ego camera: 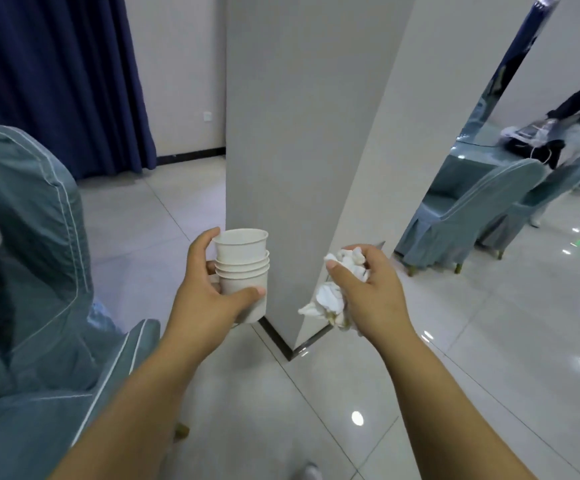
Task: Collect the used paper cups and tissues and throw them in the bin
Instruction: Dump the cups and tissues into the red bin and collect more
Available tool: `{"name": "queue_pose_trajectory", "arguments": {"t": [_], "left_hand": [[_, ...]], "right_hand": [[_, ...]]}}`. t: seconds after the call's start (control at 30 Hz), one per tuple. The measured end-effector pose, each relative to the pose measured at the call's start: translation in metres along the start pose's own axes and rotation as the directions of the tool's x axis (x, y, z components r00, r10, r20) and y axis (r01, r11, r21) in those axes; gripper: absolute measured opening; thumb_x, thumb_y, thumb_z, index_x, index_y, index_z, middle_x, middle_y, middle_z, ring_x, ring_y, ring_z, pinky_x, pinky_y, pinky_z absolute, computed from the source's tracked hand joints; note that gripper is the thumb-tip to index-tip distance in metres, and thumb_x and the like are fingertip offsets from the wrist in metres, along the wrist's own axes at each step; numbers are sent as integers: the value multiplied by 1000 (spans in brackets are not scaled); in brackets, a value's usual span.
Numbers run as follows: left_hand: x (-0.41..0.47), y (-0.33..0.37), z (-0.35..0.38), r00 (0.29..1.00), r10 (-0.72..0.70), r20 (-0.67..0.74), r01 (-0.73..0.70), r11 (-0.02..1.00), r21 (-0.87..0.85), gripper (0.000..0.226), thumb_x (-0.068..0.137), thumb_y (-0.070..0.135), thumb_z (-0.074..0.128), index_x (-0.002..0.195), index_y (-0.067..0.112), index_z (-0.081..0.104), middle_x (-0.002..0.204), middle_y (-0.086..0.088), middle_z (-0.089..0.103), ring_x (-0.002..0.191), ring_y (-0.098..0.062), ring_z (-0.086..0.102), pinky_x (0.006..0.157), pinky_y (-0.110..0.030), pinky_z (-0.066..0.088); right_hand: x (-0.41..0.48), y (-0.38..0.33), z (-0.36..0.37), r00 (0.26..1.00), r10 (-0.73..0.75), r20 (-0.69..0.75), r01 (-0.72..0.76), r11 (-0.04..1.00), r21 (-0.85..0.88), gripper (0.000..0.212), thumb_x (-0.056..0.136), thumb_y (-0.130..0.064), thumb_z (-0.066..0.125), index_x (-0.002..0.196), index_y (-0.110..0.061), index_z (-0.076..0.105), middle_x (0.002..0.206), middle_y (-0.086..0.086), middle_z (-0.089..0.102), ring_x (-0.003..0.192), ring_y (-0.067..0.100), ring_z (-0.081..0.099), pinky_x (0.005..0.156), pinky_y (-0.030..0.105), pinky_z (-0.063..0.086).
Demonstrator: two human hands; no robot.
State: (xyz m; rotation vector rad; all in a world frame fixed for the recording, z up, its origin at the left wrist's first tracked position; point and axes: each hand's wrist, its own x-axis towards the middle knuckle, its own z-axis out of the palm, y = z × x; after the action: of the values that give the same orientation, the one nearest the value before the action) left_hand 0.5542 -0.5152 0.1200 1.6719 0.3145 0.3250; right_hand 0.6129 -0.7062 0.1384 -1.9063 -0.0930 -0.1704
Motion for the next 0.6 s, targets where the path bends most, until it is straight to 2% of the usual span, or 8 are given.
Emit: {"name": "queue_pose_trajectory", "arguments": {"t": [0.2,0.3,0.4,0.53,0.6], "left_hand": [[109,-17,12,987,-23,-157,27,999,21,90,73,9,79,132,52,26,119,4,51,90,-9,56,59,-19,44],[167,-18,14,966,-37,-256,43,999,20,91,72,8,79,135,48,27,116,3,53,85,-8,57,58,-19,43],[220,-16,13,940,-74,-333,77,997,-2,90,73,9,79,135,49,27,115,6,51,84,-6,56,56,-17,41],[278,-27,-4,899,-109,-425,100,994,-45,88,73,8,79,131,51,29,116,7,52,86,-7,58,57,-18,43],[306,-33,-19,871,-128,-474,116,992,-54,87,73,7,78,129,52,30,116,6,52,86,-8,59,57,-17,43]], "right_hand": [[131,26,60,990,-28,135,18,997,74,16,85,-27,70,92,-20,58,82,-13,59,67,-5,56,67,13,44],[197,30,94,971,-39,237,20,997,81,16,85,-27,70,93,-20,58,82,-12,60,70,1,57,69,17,45],[258,24,128,944,-62,325,54,998,33,18,86,-29,69,97,-20,58,83,-10,59,70,4,56,61,13,45],[328,15,184,898,-29,439,38,999,-12,19,86,-31,65,100,-23,55,85,-2,61,58,8,59,53,23,48],[356,12,219,876,-20,482,38,999,-27,21,85,-33,65,101,-25,55,89,-2,61,66,10,61,58,25,49]]}}
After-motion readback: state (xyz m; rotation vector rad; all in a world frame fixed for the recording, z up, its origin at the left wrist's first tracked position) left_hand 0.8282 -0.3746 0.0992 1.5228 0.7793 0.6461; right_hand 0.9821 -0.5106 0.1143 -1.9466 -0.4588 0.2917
